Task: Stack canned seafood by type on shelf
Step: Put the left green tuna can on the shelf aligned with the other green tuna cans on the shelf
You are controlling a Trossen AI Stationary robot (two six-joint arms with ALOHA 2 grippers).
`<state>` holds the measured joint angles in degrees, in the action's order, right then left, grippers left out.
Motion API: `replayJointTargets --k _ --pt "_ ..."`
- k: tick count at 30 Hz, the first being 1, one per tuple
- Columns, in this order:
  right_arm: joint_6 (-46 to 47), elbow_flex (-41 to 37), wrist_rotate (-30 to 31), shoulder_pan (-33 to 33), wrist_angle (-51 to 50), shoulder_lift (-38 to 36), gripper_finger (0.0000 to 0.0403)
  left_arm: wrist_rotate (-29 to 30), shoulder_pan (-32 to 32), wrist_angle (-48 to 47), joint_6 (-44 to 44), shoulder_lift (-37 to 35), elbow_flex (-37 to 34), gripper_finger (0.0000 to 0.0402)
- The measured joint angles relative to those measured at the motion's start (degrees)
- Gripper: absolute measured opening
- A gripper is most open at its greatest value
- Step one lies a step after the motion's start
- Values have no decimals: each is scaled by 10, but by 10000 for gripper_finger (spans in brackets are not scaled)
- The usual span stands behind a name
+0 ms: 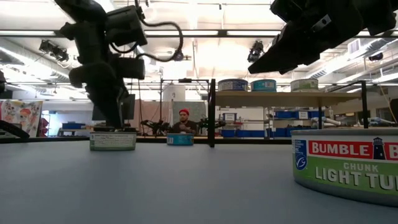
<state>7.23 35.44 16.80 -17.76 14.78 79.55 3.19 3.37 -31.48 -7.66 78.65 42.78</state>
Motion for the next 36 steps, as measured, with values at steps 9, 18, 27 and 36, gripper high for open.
replayJointTargets --k 9,18,27,36 --pt "8 0 0 0 -16 0 11 16 -16 46 -2 41 2 1" --pt "7 0 0 0 -16 0 14 12 -52 163 -18 76 0 1" --pt "-22 0 0 0 -10 0 12 25 -77 222 -22 92 23 1" --pt "-49 0 -18 7 80 0 15 42 -73 197 33 43 33 1"
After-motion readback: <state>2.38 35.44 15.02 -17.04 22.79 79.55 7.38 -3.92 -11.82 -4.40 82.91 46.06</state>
